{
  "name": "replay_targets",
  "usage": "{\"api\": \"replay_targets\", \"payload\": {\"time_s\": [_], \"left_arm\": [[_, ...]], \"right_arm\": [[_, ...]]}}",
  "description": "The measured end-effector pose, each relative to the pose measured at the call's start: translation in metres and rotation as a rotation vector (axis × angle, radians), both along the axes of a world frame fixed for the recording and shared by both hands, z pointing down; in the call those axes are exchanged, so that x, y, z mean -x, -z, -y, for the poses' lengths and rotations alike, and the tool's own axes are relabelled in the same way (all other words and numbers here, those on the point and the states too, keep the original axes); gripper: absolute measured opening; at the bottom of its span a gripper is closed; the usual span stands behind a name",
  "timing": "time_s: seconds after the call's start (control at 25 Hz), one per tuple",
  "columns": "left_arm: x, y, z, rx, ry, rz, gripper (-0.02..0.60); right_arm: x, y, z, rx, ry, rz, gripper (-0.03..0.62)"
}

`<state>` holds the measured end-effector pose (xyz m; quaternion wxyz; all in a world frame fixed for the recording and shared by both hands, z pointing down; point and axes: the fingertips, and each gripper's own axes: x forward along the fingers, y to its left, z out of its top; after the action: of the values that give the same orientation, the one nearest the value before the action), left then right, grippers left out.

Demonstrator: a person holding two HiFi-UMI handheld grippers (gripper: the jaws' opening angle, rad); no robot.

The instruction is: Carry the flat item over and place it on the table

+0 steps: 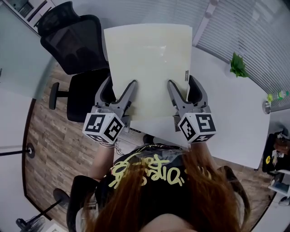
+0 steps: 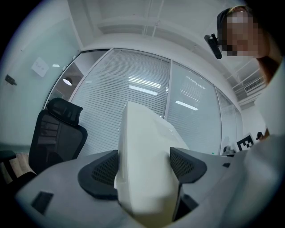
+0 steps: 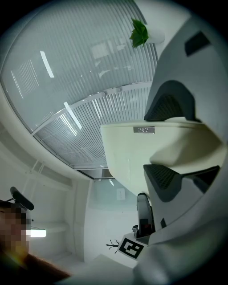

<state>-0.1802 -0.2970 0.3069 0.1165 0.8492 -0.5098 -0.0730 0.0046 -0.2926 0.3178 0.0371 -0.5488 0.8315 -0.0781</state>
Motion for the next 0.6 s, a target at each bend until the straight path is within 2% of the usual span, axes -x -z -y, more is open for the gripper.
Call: {"api": "replay_targets", "payload": {"time_s": [0.6], "left_arm": [[-0.014,0.004,0.001,-0.010,0.032,-0.003,0.362]], "right_arm": [[-0.014,0.006,0.007,-0.013,0.025,-0.008,0.310]]}}
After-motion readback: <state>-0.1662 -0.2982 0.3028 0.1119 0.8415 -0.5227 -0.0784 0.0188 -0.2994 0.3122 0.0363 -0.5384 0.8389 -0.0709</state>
